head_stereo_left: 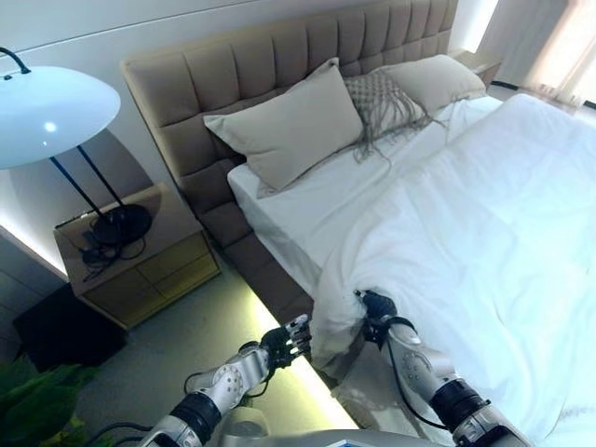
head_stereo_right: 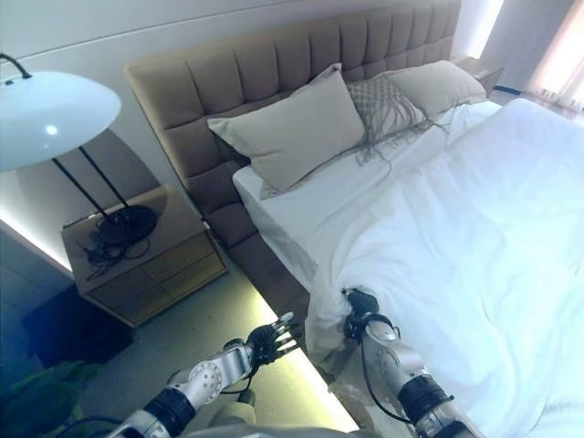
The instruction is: Make the bed neatly
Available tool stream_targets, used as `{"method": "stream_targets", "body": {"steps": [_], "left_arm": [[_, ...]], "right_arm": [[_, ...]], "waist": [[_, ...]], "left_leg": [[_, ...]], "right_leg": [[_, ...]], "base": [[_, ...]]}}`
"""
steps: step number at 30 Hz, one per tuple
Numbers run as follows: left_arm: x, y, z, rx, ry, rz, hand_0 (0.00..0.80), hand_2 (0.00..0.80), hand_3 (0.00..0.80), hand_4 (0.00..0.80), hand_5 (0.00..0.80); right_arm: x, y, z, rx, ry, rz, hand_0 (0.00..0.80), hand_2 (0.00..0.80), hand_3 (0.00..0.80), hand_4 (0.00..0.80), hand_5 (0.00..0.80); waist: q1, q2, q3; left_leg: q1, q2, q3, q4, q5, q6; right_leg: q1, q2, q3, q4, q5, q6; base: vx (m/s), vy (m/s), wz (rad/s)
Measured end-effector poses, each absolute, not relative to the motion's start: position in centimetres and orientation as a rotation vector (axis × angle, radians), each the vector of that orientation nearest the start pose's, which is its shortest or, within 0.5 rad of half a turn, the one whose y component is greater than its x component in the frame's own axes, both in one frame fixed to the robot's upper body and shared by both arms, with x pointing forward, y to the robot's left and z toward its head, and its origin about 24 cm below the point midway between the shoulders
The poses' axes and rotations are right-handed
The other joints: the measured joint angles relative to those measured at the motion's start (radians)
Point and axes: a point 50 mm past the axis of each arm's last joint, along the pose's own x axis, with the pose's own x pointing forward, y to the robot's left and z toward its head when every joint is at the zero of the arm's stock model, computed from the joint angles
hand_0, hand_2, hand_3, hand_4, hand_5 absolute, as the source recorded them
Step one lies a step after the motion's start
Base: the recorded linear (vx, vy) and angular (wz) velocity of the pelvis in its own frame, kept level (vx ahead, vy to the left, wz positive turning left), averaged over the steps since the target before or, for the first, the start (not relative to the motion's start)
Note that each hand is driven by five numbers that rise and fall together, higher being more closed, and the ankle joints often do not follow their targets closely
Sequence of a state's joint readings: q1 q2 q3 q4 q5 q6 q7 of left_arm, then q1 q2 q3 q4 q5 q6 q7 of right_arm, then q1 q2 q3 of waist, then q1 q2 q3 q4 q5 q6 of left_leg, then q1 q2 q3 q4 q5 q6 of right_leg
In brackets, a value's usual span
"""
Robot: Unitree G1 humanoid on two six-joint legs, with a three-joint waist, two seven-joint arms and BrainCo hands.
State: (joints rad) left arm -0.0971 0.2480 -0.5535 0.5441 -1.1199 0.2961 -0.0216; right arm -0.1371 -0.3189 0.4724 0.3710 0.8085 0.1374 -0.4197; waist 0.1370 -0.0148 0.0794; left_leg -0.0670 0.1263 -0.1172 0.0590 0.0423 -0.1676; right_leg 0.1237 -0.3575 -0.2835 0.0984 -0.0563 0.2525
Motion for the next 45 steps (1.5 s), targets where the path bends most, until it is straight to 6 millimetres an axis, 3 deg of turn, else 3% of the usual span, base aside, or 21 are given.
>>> {"method": "stream_targets", "body": {"steps": [7,15,17,22,27,30,35,41,45], "left_arm": [[19.3,10.1,-8.9,-0.733,0.948,-0.259,0.000,0.000,0.000,0.000,0.000],[18.6,7.1,-8.0,-1.031,1.038,-0.305,0.000,0.000,0.000,0.000,0.000],[18.3,6.1,-7.8,-1.114,1.074,-0.308,0.000,0.000,0.000,0.000,0.000],[17.6,4.9,-7.7,-1.228,1.136,-0.290,0.000,0.000,0.000,0.000,0.000],[17.5,3.6,-7.3,-1.330,1.147,-0.283,0.000,0.000,0.000,0.000,0.000],[18.5,3.0,-6.6,-1.367,1.111,-0.288,0.000,0.000,0.000,0.000,0.000],[22.0,2.1,-4.8,-1.305,1.010,-0.327,0.000,0.000,0.000,0.000,0.000],[26.7,1.3,-1.4,-1.189,0.838,-0.379,0.000,0.000,0.000,0.000,0.000],[28.1,2.2,-1.0,-1.140,0.761,-0.342,0.000,0.000,0.000,0.000,0.000]], "right_arm": [[24.6,-13.9,-4.3,0.216,0.623,-0.133,0.800,0.800,0.800,0.800,0.800],[24.6,-13.8,-4.1,0.215,0.621,-0.158,0.800,0.800,0.800,0.800,0.800],[24.6,-13.8,-4.0,0.216,0.620,-0.157,0.800,0.800,0.800,0.800,0.800],[25.0,-13.0,-3.2,0.230,0.601,-0.125,0.800,0.800,0.800,0.800,0.800],[25.3,-12.8,-2.0,0.231,0.567,-0.090,0.800,0.800,0.800,0.800,0.800],[25.8,-12.7,-1.4,0.228,0.542,-0.076,0.800,0.800,0.800,0.800,0.800],[28.0,-12.1,0.9,0.217,0.473,-0.035,0.800,0.800,0.800,0.800,0.800],[31.1,-10.8,5.2,0.202,0.355,0.035,0.800,0.800,0.800,0.800,0.800],[31.9,-10.0,6.6,0.184,0.324,0.074,0.800,0.800,0.800,0.800,0.800]], "waist": [[0.021,0.012,0.005],[0.012,0.011,0.033],[0.008,0.004,0.037],[-0.031,-0.009,0.058],[-0.046,-0.006,0.065],[-0.057,-0.003,0.068],[-0.074,0.011,0.091],[-0.100,0.030,0.151],[-0.104,0.034,0.184]], "left_leg": [[0.001,-0.010,-0.016,0.006,0.000,0.000],[0.004,-0.010,-0.015,0.021,-0.003,-0.004],[0.004,-0.005,0.005,0.027,-0.004,-0.005],[0.003,0.001,0.008,0.046,-0.009,-0.012],[-0.020,0.017,0.022,0.064,-0.012,-0.017],[-0.069,0.021,0.026,0.091,-0.012,-0.017],[-0.173,0.022,0.030,0.146,-0.011,-0.017],[-0.296,0.012,0.046,0.167,0.022,0.001],[-0.305,0.021,0.071,0.162,0.025,0.002]], "right_leg": [[0.017,-0.007,-0.018,0.003,-0.005,0.000],[0.030,-0.010,-0.019,0.011,-0.005,0.000],[0.030,-0.012,-0.017,0.017,-0.007,0.000],[0.022,-0.014,-0.010,0.055,-0.027,0.000],[-0.042,-0.014,0.022,0.118,-0.054,0.001],[-0.105,-0.014,0.037,0.160,-0.061,-0.001],[-0.237,-0.018,0.078,0.244,-0.070,0.000],[-0.408,-0.033,0.124,0.315,-0.069,-0.008],[-0.441,-0.036,0.140,0.314,-0.058,-0.006]], "base": [[0.024,0.009,0.08],[0.030,-0.008,0.01],[0.034,-0.024,0.00],[0.013,-0.013,0.01],[-0.062,-0.002,-0.12],[-0.165,0.010,-0.06],[-0.209,0.041,-0.09],[-0.236,0.086,-0.06],[-0.054,0.053,-0.16]]}}
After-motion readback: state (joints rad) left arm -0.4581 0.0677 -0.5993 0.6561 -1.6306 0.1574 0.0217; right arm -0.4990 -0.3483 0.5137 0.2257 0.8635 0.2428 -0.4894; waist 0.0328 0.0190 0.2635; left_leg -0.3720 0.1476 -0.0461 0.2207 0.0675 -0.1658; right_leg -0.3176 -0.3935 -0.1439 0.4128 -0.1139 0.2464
